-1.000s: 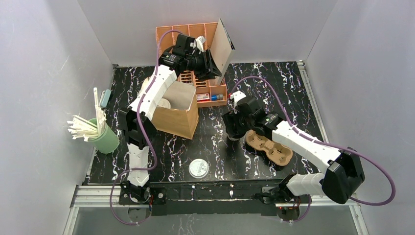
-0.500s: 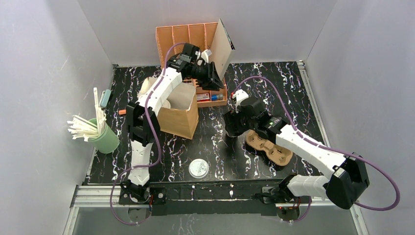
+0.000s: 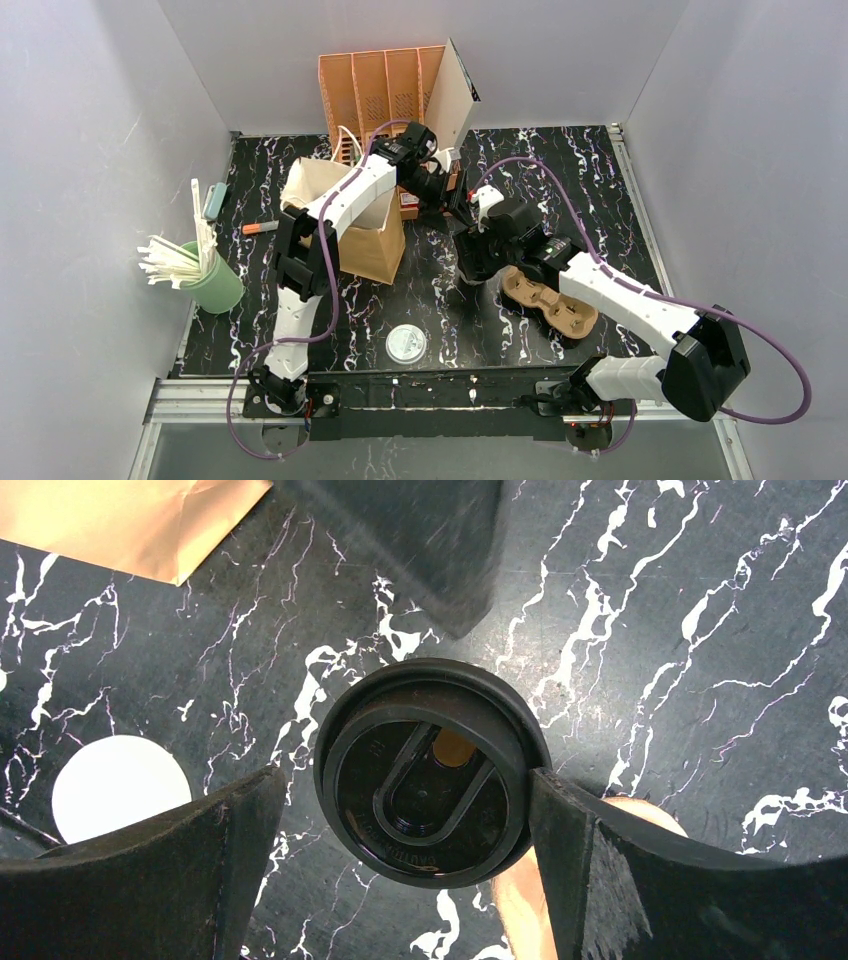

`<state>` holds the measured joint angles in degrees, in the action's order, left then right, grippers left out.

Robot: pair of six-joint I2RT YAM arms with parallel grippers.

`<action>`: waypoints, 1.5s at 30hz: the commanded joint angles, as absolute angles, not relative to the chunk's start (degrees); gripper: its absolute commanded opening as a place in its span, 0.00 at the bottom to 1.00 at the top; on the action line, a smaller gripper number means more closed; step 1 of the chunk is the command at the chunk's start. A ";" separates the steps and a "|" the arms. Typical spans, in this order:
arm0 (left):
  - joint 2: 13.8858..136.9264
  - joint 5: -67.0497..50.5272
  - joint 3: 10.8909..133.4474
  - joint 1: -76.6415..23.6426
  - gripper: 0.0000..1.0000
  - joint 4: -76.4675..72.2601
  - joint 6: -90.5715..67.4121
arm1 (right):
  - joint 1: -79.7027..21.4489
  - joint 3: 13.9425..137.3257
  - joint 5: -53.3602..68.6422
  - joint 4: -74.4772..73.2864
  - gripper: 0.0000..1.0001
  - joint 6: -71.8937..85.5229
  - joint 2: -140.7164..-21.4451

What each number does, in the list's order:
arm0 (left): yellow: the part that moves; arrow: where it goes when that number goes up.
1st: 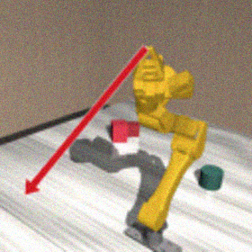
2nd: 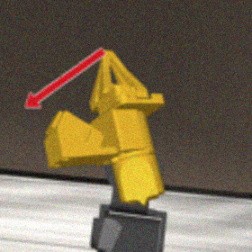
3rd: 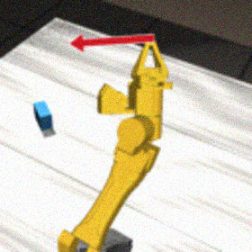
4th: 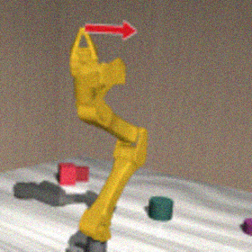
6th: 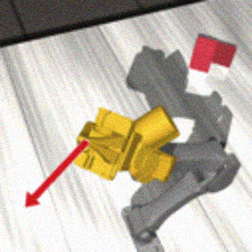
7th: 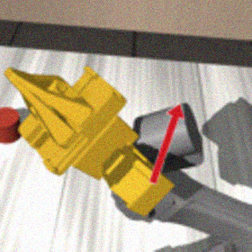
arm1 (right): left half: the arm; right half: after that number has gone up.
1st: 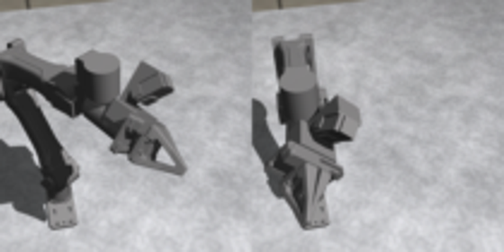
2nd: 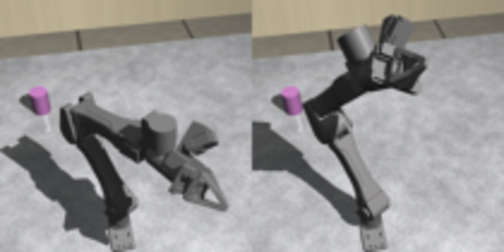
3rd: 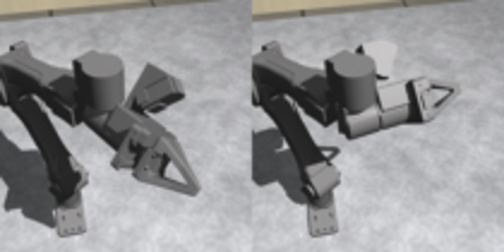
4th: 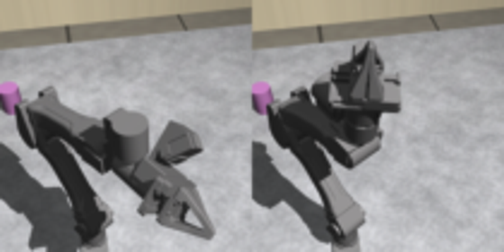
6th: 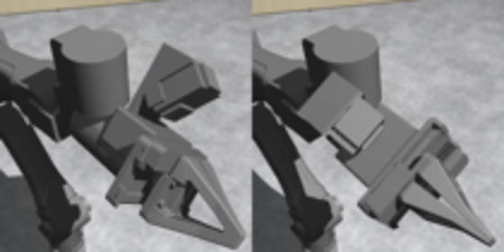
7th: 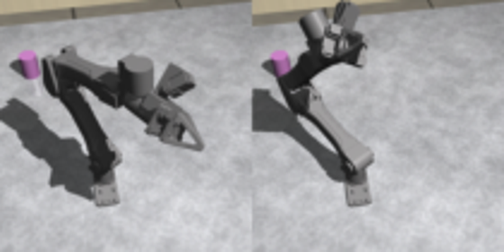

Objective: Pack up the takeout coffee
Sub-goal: Place the coffee cup at the center of the board.

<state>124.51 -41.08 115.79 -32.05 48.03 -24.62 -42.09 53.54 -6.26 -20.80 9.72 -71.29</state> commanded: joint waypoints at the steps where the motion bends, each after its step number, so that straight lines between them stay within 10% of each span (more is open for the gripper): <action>1: 123.29 -46.27 112.39 -33.13 0.75 51.16 -21.71 | -41.92 54.42 -5.96 -19.50 0.98 9.73 -72.12; 45: 124.40 -30.28 114.95 -39.86 0.64 52.78 -19.80 | -41.42 58.66 -13.51 -27.99 0.98 10.73 -69.25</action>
<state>125.49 -32.99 112.62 -39.62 49.39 -19.55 -41.63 55.33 -10.87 -24.75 9.96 -70.52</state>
